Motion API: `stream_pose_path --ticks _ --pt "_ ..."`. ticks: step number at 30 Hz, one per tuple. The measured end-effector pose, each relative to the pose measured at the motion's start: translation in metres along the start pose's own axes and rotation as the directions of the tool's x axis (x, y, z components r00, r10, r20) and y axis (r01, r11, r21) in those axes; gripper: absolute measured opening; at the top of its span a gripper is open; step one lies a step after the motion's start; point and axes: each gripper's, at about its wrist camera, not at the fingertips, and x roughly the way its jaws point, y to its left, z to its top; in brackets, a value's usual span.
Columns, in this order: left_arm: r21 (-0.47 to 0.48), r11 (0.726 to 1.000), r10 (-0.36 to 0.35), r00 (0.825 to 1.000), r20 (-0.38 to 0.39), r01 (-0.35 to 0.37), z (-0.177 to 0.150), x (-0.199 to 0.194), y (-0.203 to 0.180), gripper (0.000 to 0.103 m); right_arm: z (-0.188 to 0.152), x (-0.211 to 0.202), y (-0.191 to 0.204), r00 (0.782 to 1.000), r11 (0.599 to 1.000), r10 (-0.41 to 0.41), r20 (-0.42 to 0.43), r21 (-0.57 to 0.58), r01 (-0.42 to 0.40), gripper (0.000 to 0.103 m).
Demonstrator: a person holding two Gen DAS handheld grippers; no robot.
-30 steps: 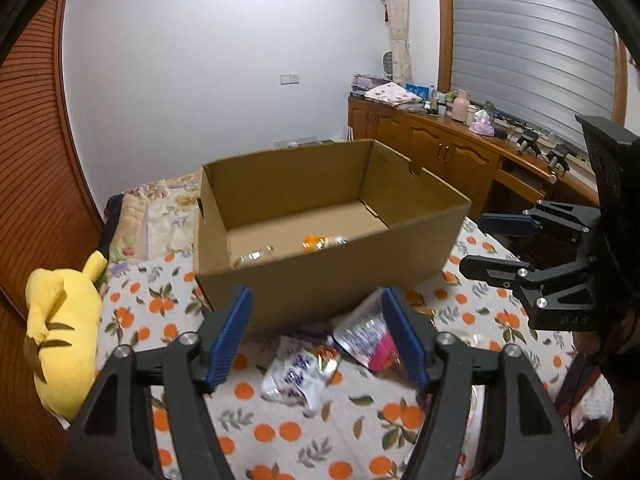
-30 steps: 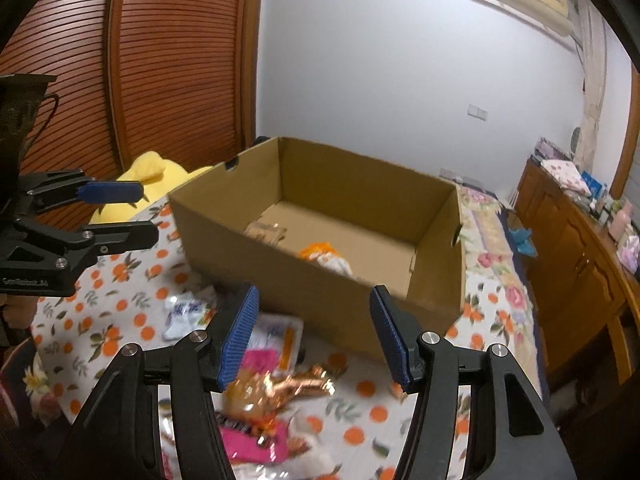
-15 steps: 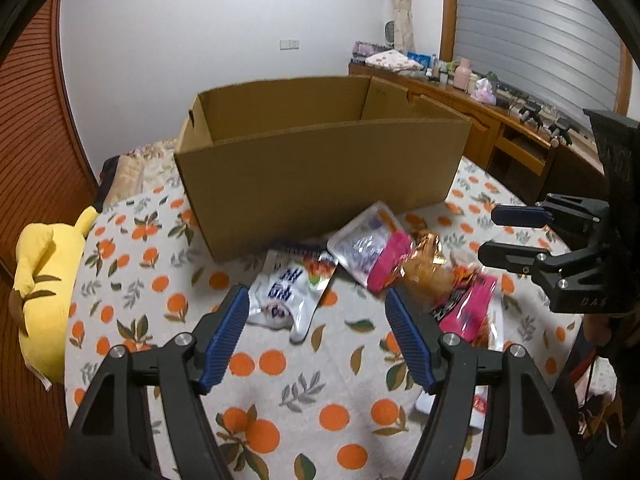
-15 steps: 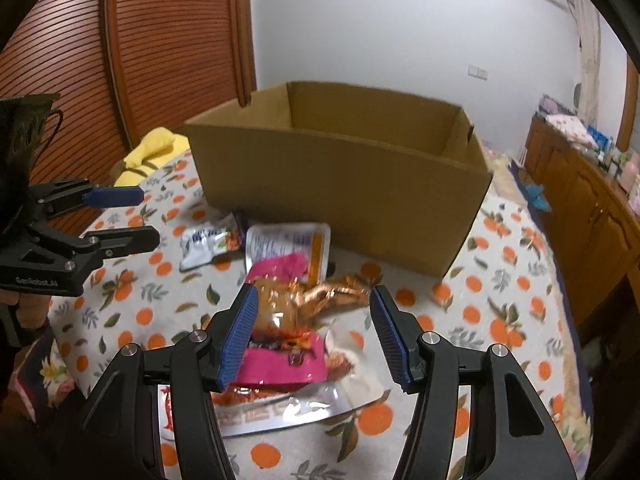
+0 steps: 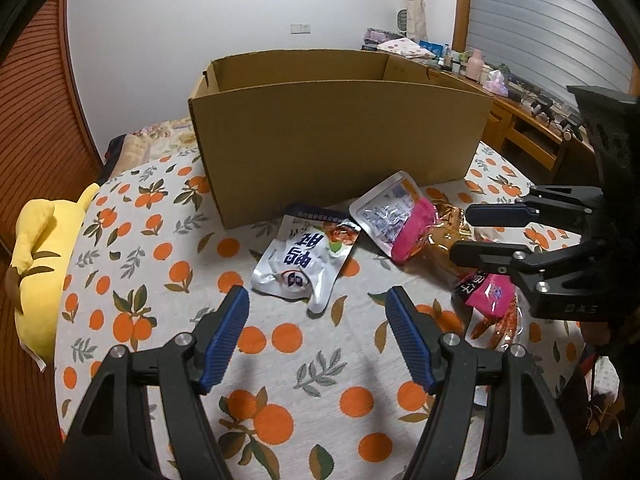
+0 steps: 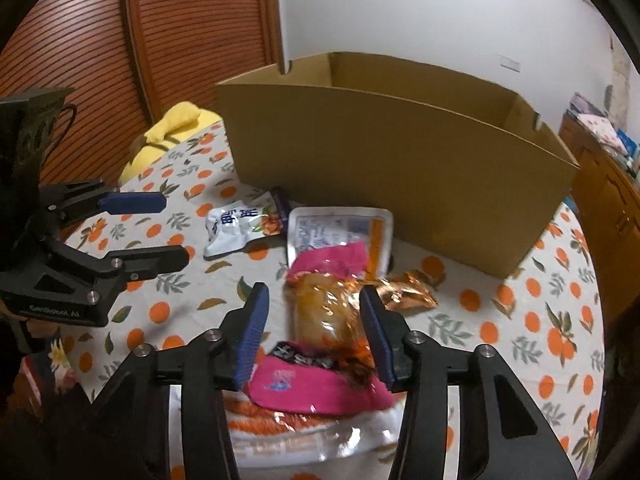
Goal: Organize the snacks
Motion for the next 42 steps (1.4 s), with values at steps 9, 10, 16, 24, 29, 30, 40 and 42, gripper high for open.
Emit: stream_pose_path --ticks 9,10,16,24,29,30,40,42 --pt "0.000 1.000 0.005 1.000 -0.009 -0.005 0.000 0.006 0.004 0.071 -0.001 0.024 0.000 0.998 1.000 -0.016 -0.064 -0.015 0.015 0.046" --pt "0.000 1.000 0.005 1.000 -0.010 -0.005 0.000 0.007 0.004 0.071 -0.002 0.027 0.001 0.997 0.999 -0.024 -0.073 -0.025 0.022 0.046" --pt "0.008 1.000 0.007 1.000 -0.019 -0.007 0.002 0.013 0.004 0.071 -0.007 0.036 0.000 0.994 0.999 -0.038 -0.098 -0.027 0.036 0.046" --pt "0.034 0.999 0.009 0.999 -0.047 -0.008 0.012 0.034 0.004 0.071 -0.013 0.032 0.003 0.997 0.998 -0.046 -0.069 -0.037 0.043 0.039" --pt "0.033 0.999 0.009 0.997 -0.071 -0.006 0.019 0.047 0.007 0.071 -0.017 0.021 0.003 0.999 0.999 -0.042 -0.015 -0.006 0.042 0.038" --pt "0.029 1.000 0.004 0.997 -0.076 -0.001 0.020 0.050 0.008 0.071 -0.017 0.017 0.001 0.999 0.999 -0.038 -0.003 0.004 0.038 0.038" --pt "0.041 0.999 0.009 0.994 -0.105 -0.004 0.028 0.070 0.004 0.071 -0.025 -0.013 -0.007 0.997 0.998 -0.018 0.080 0.063 0.013 0.038" --pt "0.047 0.999 0.010 0.994 -0.111 -0.005 0.029 0.073 0.002 0.071 -0.026 -0.014 -0.007 0.996 0.998 -0.019 0.088 0.069 0.013 0.038"
